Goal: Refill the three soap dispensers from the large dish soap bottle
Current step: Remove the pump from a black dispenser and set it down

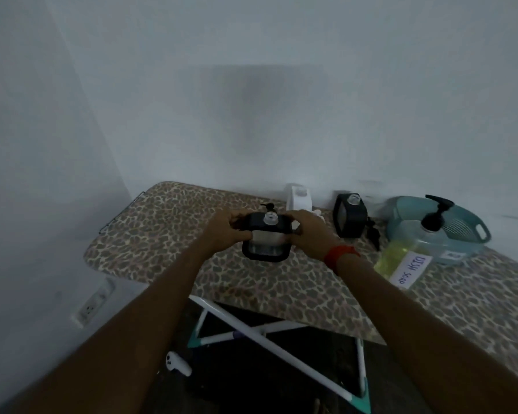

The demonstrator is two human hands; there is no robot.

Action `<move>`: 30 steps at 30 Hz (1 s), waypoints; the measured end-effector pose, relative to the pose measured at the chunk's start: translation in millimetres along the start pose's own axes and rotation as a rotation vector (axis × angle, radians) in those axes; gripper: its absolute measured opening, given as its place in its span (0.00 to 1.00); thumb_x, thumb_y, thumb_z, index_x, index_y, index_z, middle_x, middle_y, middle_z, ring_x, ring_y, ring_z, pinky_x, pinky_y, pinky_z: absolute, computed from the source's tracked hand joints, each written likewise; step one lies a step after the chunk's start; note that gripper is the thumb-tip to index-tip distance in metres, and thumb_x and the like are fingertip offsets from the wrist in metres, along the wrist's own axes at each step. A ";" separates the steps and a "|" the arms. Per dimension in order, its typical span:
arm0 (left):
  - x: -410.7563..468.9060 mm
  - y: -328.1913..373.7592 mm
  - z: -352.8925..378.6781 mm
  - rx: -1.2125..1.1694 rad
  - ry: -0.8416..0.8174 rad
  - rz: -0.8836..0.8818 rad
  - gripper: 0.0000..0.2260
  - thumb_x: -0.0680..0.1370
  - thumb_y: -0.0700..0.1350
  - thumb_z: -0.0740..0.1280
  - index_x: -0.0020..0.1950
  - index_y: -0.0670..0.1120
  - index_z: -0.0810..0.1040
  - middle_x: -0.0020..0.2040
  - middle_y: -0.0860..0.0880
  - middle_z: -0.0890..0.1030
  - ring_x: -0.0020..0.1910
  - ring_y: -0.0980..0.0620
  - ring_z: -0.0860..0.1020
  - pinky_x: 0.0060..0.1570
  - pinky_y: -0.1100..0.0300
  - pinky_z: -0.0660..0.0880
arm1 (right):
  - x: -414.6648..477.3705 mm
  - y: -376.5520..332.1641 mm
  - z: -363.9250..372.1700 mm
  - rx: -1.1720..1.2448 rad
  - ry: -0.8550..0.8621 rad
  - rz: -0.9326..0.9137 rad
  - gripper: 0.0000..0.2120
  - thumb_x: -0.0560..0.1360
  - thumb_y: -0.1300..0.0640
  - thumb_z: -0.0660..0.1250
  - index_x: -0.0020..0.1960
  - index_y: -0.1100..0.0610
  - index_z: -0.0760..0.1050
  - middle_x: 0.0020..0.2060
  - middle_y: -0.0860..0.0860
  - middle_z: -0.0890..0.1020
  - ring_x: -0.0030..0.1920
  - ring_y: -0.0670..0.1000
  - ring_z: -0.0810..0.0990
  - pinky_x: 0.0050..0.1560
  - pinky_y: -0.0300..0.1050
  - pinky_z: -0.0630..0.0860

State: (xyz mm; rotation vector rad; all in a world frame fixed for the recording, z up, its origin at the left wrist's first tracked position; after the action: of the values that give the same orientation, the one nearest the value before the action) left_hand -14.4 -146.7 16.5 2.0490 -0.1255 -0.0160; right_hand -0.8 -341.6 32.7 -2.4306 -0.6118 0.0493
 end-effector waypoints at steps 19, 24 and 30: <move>-32.2 -61.9 -10.5 -0.102 0.325 -0.077 0.12 0.85 0.48 0.61 0.47 0.49 0.81 0.47 0.50 0.81 0.47 0.53 0.78 0.53 0.58 0.74 | 3.7 6.1 -25.6 0.133 0.235 0.065 0.16 0.79 0.51 0.69 0.58 0.63 0.80 0.52 0.58 0.83 0.49 0.56 0.81 0.49 0.45 0.73; -27.6 -90.6 -16.3 0.221 0.353 -0.144 0.13 0.82 0.46 0.66 0.66 0.45 0.79 0.59 0.44 0.82 0.51 0.49 0.81 0.48 0.57 0.78 | 58.2 -2.7 -30.4 -0.066 0.100 0.106 0.11 0.79 0.56 0.69 0.58 0.61 0.81 0.53 0.58 0.83 0.51 0.57 0.82 0.54 0.49 0.79; -23.6 -98.2 -6.2 0.420 0.398 -0.007 0.11 0.80 0.41 0.67 0.61 0.41 0.81 0.55 0.41 0.82 0.50 0.44 0.80 0.53 0.56 0.74 | 106.1 -15.3 -13.9 -0.219 -0.043 0.095 0.14 0.78 0.54 0.72 0.56 0.63 0.82 0.53 0.59 0.84 0.48 0.55 0.82 0.51 0.46 0.79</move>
State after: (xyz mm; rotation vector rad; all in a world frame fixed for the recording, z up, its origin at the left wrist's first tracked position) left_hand -29.4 -94.0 -68.5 2.4251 0.1389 0.4446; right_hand 90.0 -292.2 64.5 -2.6757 -0.5451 0.0778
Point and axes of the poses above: each hand's wrist, its own x-axis towards the middle knuckle, its own z-axis out of the palm, y = z × x, the point moved 9 cm from there along x, towards the middle knuckle
